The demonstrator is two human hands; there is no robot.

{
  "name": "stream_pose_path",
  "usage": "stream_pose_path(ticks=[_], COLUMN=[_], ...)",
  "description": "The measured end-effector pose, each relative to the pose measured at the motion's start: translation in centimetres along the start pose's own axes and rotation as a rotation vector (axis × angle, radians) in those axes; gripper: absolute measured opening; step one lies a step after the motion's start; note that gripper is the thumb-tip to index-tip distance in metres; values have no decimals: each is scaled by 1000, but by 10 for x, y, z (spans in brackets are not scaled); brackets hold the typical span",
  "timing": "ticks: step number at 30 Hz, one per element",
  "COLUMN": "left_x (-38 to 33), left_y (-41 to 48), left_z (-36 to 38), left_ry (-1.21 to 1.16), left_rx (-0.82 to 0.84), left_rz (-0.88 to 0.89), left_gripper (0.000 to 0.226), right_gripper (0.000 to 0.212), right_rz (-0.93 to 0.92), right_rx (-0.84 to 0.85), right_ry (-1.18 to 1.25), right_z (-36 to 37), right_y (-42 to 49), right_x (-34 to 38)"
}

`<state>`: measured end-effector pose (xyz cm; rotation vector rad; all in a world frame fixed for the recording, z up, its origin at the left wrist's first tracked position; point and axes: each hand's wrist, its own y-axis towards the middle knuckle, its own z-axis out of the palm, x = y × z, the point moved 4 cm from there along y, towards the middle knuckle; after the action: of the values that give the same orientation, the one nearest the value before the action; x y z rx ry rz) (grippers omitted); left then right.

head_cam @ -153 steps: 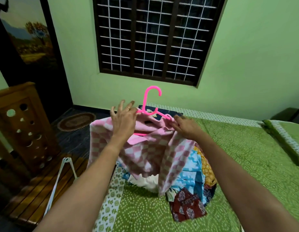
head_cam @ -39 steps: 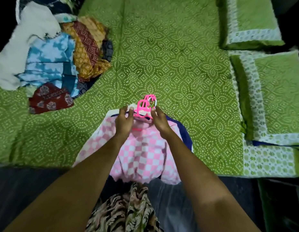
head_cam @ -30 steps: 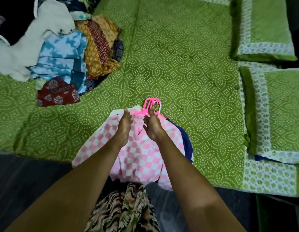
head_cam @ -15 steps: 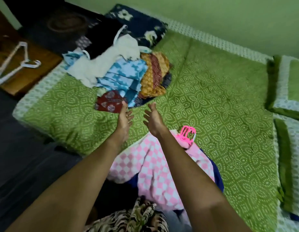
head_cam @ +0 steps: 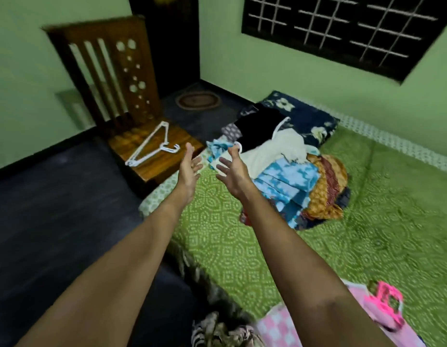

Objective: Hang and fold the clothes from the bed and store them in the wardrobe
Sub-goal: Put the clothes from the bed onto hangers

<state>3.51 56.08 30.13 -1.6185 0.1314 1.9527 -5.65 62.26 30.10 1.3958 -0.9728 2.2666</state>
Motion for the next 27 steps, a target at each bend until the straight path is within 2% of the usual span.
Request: stream_pose_path(ticks=[6,11,20,27], left_x=[-40,-65,-90,-83], left_y=[75,154,280,375], left_z=[-70,-104,-132,-170], left_ry=[-35,-31,-9,141], left_rx=[-96,-132,-162,-164], left_rz=[31,22,-35,-64], left_gripper=[59,59,59,51], right_gripper=[63,62,60,60], right_rz=[16,49,117,186], right_rx=[87,111,75,-8], right_ry=[-30,-70,-105,-119], right_z=[88,134,179,200], right_y=[82,164,286,370], right_x=[5,8,15,-18])
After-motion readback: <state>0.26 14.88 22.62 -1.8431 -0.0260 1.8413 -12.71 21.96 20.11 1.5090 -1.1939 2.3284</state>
